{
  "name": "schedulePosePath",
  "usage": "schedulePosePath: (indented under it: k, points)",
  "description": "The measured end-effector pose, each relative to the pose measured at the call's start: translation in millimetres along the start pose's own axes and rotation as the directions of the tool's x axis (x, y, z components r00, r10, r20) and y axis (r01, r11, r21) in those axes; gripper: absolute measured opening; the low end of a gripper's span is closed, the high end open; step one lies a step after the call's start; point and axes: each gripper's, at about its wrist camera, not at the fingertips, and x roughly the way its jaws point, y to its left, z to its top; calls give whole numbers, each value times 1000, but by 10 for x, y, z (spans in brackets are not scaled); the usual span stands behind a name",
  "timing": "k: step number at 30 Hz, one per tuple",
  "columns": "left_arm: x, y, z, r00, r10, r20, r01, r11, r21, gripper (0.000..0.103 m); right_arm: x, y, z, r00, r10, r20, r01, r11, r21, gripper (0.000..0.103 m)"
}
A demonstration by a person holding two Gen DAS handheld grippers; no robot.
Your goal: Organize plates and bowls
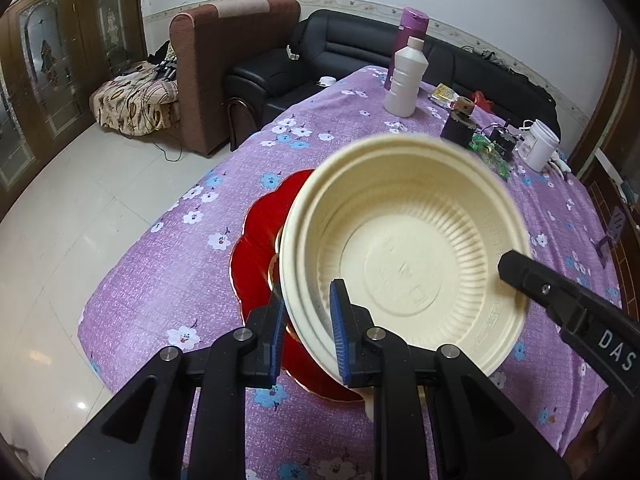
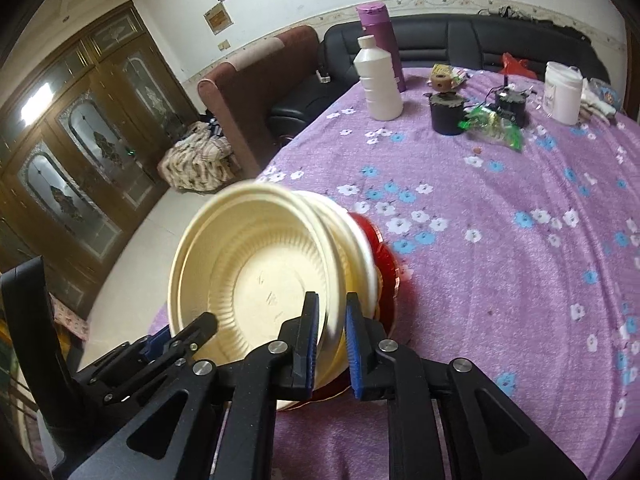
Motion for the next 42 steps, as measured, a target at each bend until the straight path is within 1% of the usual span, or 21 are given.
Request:
schedulePosePath:
  k: [2, 3, 4, 5, 6, 7, 8, 9, 10, 11, 12, 14, 15, 16, 20, 22, 25, 27, 33, 38, 42]
  points:
    - [-12, 14, 8, 1000, 15, 8, -14, 1000, -5, 21, -23, 0, 2, 1000, -18, 19, 18, 1000, -5, 39]
    - [-19, 21, 10, 1000, 18, 12, -18, 1000, -5, 29, -37, -1, 2, 999, -23, 30, 23, 1000, -8, 43]
    - [-29, 27, 13, 1000, 23, 15, -23, 1000, -6, 43, -45, -3, 6, 999, -27, 34, 28, 1000, -11, 49]
    - [-35, 31, 16, 1000, 21, 13, -21, 1000, -7, 50, -56, -1, 9, 999, -30, 38, 30, 999, -15, 59]
    - [-42, 38, 18, 1000, 18, 13, -18, 1000, -9, 58, -74, 3, 11, 999, -28, 44, 29, 999, -20, 63]
    - [-64, 45, 17, 1000, 21, 23, -21, 1000, -13, 59, -92, 5, 11, 998, -24, 50, 25, 999, -25, 69]
    - [-82, 48, 15, 999, 31, 30, -31, 999, -14, 60, -117, 6, 8, 998, -20, 57, 22, 999, -33, 69]
    - [-93, 51, 10, 999, 39, 33, -38, 999, -14, 65, -153, 12, 4, 998, -15, 64, 18, 999, -43, 70]
    - [-109, 56, 9, 999, 36, 32, -35, 999, -11, 71, -185, 18, 0, 997, -10, 70, 13, 999, -53, 73]
    - [-120, 57, 12, 999, 25, 30, -24, 1000, -8, 72, -228, 29, -8, 997, -2, 80, 8, 997, -70, 80]
    - [-146, 65, 3, 999, 13, 34, -13, 1000, -4, 73, -282, 44, -21, 996, 5, 93, 4, 995, -95, 84]
    - [-188, 73, -8, 999, 13, 40, -13, 1000, 4, 74, -378, 74, -42, 994, 10, 110, 6, 988, -152, 100]
    - [-206, 69, -17, 999, 8, 40, -9, 1000, 13, 78, -417, 92, -59, 994, 15, 110, 6, 983, -184, 103]
    - [-221, 61, -30, 999, 5, 40, -6, 1000, 24, 84, -455, 108, -80, 994, 25, 107, 0, 975, -222, 103]
    - [-286, 35, -81, 999, 16, 51, -19, 998, 66, 87, -549, 136, -207, 996, 9, 90, 22, 942, -334, 103]
    - [-316, 31, -103, 998, 16, 54, -21, 996, 85, 91, -570, 117, -273, 996, -12, 85, 43, 930, -366, 103]
    - [-342, 35, -128, 998, 11, 58, -16, 996, 88, 95, -598, 111, -357, 996, -14, 89, 49, 914, -402, 103]
    - [-351, 24, -138, 999, 5, 54, -10, 996, 94, 103, -606, 135, -413, 995, -21, 93, 59, 897, -439, 103]
    - [-378, -25, -164, 998, -17, 56, 11, 993, 114, 103, -622, 194, -511, 995, -26, 93, 69, 862, -502, 103]
    - [-328, -53, -184, 999, -35, 29, 31, 991, 128, 103, -631, 214, -530, 995, -24, 92, 68, 857, -511, 103]
    - [-299, -55, -189, 997, -69, 14, 67, 990, 124, 103, -624, 209, -529, 995, -24, 93, 69, 857, -511, 103]
